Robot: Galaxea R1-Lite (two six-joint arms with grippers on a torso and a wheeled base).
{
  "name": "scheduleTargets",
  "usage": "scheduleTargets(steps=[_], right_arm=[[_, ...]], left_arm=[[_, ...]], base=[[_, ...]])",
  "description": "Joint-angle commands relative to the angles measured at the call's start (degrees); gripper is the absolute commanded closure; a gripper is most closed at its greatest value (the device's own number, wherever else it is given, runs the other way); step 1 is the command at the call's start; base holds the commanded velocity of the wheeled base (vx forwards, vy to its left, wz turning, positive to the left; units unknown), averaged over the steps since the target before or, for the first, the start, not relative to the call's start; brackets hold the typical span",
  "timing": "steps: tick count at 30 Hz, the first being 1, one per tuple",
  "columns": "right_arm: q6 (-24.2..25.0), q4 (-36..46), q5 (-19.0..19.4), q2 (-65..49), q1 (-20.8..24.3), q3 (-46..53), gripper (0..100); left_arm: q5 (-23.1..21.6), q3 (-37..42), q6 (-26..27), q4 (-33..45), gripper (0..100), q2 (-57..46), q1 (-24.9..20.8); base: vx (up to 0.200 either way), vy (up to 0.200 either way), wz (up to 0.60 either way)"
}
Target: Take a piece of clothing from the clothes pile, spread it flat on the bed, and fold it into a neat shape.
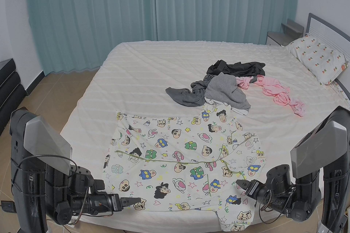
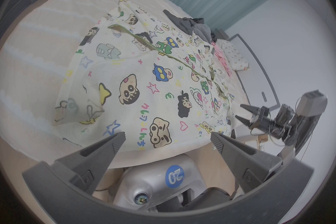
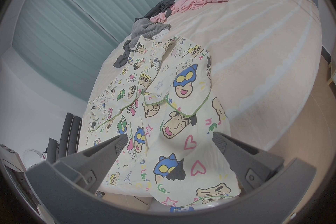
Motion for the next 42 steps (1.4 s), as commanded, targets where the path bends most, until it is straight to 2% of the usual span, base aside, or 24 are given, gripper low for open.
scheduleTargets(steps=[1,2,3,8,10,14,20,22,28,33,35,40,42], right_arm=[[0.0,-0.8,0.0,0.2,0.0,0.1,0],[0.0,-0.8,0.0,0.2,0.0,0.1,0],[0.0,-0.8,0.0,0.2,0.0,0.1,0],[0.0,-0.8,-0.1,0.0,0.1,0.2,0],[0.0,-0.8,-0.2,0.0,0.1,0.2,0],[0.0,-0.8,-0.4,0.2,0.1,0.1,0],[0.0,-0.8,-0.4,0.0,0.1,0.2,0],[0.0,-0.8,-0.4,0.0,0.1,0.2,0],[0.0,-0.8,-0.4,0.1,0.2,0.1,0],[0.0,-0.8,-0.4,0.2,0.2,0.0,0],[0.0,-0.8,-0.4,0.2,0.2,0.0,0],[0.0,-0.8,-0.4,0.2,0.2,0.1,0],[0.0,-0.8,-0.4,0.2,0.2,0.1,0]], left_arm=[[-1.5,-0.5,-5.6,-1.0,0,-6.9,4.4],[-1.5,-0.5,-5.6,-1.0,0,-6.9,4.4],[-2.9,-0.2,-7.2,-1.0,0,-10.0,6.2],[-2.3,-0.7,-7.2,-1.0,0,-10.8,9.5],[-1.0,-2.8,-6.9,-1.0,0,-7.8,12.8],[-0.3,-5.0,-6.8,-1.0,0,-4.3,15.1],[0.8,-6.5,-5.7,-1.0,0,0.6,11.4],[2.3,-6.9,-5.5,-1.0,0,1.4,9.8],[11.6,-8.6,1.5,-1.0,0,6.3,6.7],[12.8,-8.7,1.4,-1.0,0,6.5,5.5],[14.0,-8.8,0.5,-1.0,0,6.5,4.7],[21.9,-12.6,-10.7,-1.0,0,6.2,1.0],[22.5,-12.7,-11.7,-1.0,0,6.2,0.8]], base=[[0.0,0.0,0.0],[0.0,0.0,0.0],[0.0,0.0,0.0],[0.0,0.0,0.0],[0.0,0.0,0.0],[0.0,0.0,0.0],[0.0,0.0,0.0],[0.0,0.0,0.0],[0.0,0.0,0.0],[0.0,0.0,0.0],[0.0,0.0,0.0],[0.0,0.0,0.0],[0.0,0.0,0.0]])
